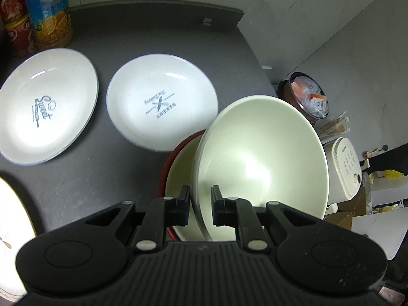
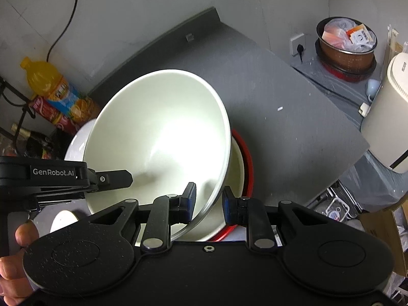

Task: Organize plates and bowls
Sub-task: 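Lower the cream bowl onto the nested bowls and open both grippers, then move both grippers toward the white flower-pattern plate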

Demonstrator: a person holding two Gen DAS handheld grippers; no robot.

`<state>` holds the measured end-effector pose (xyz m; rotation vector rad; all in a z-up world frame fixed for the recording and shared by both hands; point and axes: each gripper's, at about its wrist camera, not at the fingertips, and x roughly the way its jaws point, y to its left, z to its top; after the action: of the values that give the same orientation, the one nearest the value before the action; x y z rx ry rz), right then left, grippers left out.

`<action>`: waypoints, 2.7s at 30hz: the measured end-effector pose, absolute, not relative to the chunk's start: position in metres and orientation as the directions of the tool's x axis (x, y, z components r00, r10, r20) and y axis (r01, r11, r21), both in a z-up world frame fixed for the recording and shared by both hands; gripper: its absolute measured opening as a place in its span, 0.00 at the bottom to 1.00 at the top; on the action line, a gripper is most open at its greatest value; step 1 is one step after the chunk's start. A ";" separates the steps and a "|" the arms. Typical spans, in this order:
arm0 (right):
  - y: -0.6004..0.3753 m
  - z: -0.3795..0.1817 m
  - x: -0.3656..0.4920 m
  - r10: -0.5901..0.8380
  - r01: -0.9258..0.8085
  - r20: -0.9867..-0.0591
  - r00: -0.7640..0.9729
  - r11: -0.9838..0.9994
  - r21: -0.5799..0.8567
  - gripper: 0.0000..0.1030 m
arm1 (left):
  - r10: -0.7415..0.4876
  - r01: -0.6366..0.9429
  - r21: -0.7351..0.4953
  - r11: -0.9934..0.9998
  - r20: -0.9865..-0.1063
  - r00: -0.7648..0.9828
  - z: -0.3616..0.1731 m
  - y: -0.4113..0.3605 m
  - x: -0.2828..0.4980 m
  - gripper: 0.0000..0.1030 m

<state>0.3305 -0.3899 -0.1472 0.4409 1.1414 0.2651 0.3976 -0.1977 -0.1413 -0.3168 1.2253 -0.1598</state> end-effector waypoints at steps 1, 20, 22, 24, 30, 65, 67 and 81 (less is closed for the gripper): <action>-0.388 -0.148 0.330 0.420 0.018 -0.818 0.393 0.886 0.463 0.22 | -0.284 -0.052 -0.318 0.947 -0.900 0.329 -0.144 -0.198 0.397 0.13; -0.383 -0.145 0.337 0.416 -0.009 -0.832 0.367 0.896 0.444 0.37 | -0.270 -0.096 -0.312 0.945 -0.914 0.302 -0.151 -0.190 0.394 0.14; -0.383 -0.144 0.337 0.410 -0.014 -0.834 0.370 0.900 0.436 0.38 | -0.256 -0.099 -0.297 0.950 -0.920 0.298 -0.151 -0.188 0.394 0.16; -0.382 -0.142 0.336 0.391 -0.024 -0.840 0.377 0.910 0.413 0.40 | -0.253 -0.101 -0.294 0.950 -0.919 0.302 -0.151 -0.185 0.394 0.17; -0.388 -0.138 0.333 0.389 -0.028 -0.840 0.378 0.912 0.410 0.42 | -0.260 -0.103 -0.306 0.946 -0.912 0.316 -0.144 -0.177 0.393 0.17; -0.388 -0.118 0.310 0.307 0.086 -0.828 0.470 0.917 0.388 0.44 | -0.210 -0.194 -0.303 0.933 -0.896 0.390 -0.126 -0.067 0.341 0.44; -0.384 -0.112 0.307 0.304 0.088 -0.819 0.487 0.916 0.392 0.50 | -0.199 -0.192 -0.294 0.936 -0.896 0.398 -0.124 -0.061 0.336 0.48; -0.328 -0.093 0.286 0.304 0.093 -0.803 0.513 0.910 0.404 0.73 | -0.187 -0.134 -0.270 0.953 -0.878 0.440 -0.110 -0.006 0.310 0.66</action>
<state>0.2864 -0.3279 -0.0929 0.4275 1.0327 0.1321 0.3099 -0.0063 -0.1096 -0.3212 1.1203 -0.0340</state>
